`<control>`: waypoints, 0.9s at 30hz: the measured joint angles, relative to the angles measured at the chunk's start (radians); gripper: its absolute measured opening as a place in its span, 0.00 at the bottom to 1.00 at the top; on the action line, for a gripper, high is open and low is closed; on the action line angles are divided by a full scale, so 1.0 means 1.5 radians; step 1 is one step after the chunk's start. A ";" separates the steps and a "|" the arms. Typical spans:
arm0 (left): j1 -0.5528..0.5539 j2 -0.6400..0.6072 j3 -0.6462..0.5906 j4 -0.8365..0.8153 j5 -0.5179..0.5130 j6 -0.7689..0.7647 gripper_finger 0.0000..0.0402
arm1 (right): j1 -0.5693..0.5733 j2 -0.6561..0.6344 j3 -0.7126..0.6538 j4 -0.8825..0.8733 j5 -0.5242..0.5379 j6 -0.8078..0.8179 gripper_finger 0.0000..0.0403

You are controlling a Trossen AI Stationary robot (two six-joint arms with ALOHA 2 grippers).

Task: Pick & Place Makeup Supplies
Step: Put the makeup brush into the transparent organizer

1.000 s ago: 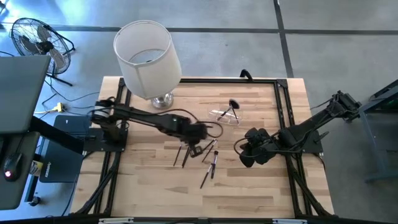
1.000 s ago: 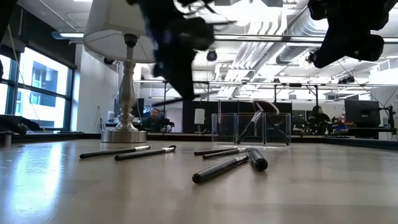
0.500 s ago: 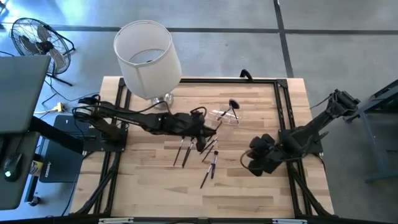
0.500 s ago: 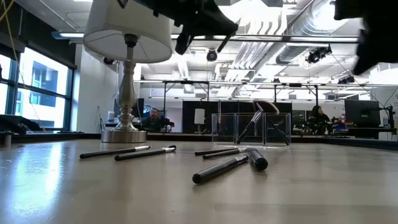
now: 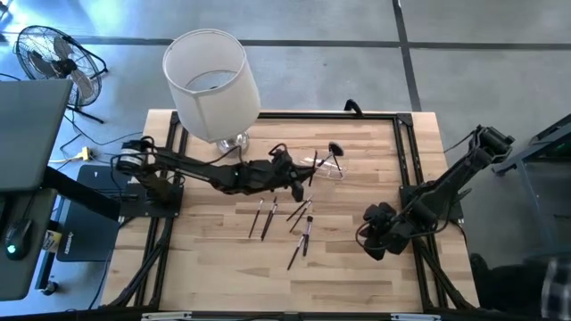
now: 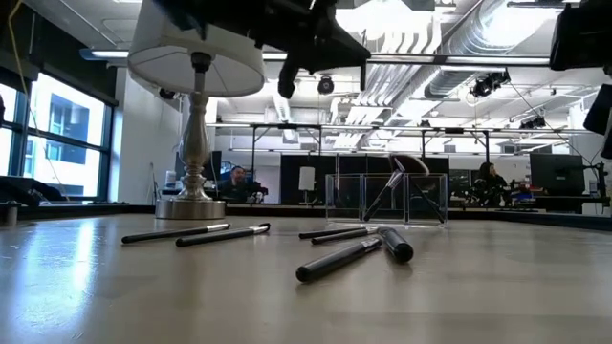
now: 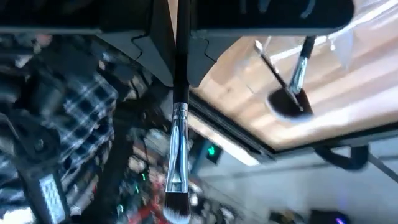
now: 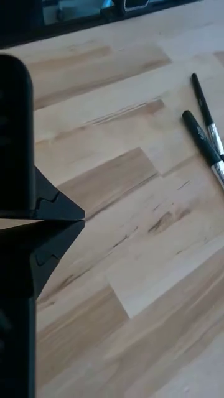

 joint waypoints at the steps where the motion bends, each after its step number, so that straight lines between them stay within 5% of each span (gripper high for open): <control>1: -0.001 0.012 0.002 0.012 -0.023 0.000 0.03 | 0.000 0.000 0.000 -0.002 0.000 -0.007 0.00; 5: -0.003 0.054 -0.002 0.015 -0.120 0.006 0.03 | 0.000 -0.001 0.000 0.001 0.003 -0.035 0.01; 13: 0.029 0.101 0.013 0.060 -0.185 0.019 0.04 | 0.000 -0.005 0.000 -0.016 0.043 -0.057 0.01; 20: 0.076 0.139 0.040 0.062 -0.116 0.033 0.03 | -0.017 -0.037 0.001 -0.077 0.062 -0.045 0.01; 27: 0.084 0.140 0.051 0.053 -0.140 0.103 0.03 | -0.019 -0.044 0.001 -0.083 0.060 -0.039 0.01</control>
